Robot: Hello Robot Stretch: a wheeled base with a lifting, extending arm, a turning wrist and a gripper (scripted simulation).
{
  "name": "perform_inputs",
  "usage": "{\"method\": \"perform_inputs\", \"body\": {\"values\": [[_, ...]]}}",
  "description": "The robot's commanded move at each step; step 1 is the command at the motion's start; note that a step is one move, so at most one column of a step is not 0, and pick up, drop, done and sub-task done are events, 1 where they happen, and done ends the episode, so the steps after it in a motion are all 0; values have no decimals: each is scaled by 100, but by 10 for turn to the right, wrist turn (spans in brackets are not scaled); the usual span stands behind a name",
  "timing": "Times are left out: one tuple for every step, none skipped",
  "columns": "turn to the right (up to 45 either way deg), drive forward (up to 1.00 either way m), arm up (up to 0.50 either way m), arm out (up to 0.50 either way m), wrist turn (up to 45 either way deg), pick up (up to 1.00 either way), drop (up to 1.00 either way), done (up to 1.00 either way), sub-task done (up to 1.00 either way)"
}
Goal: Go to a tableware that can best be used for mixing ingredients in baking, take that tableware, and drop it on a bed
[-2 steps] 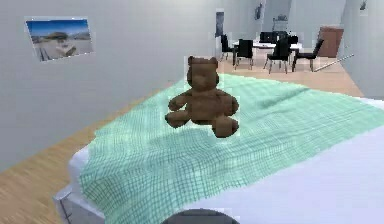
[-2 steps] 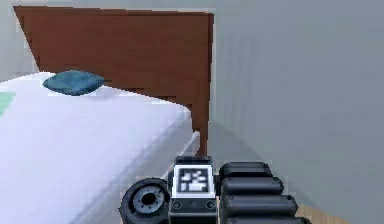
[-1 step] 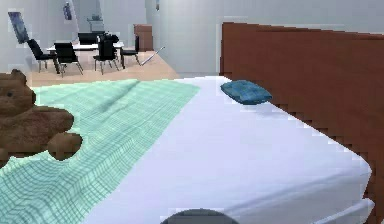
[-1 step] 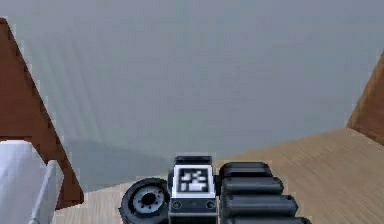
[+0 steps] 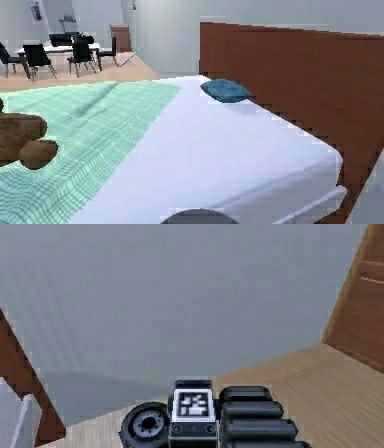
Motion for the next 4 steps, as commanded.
{"method": "perform_inputs", "body": {"values": [[0, 20, 0, 0, 0, 0, 0, 0, 0], [-450, 0, 0, 0, 0, 0, 0, 0, 0], [-450, 0, 0, 0, 0, 0, 0, 0, 0], [-330, 0, 0, 0, 0, 0, 0, 0, 0]]}}
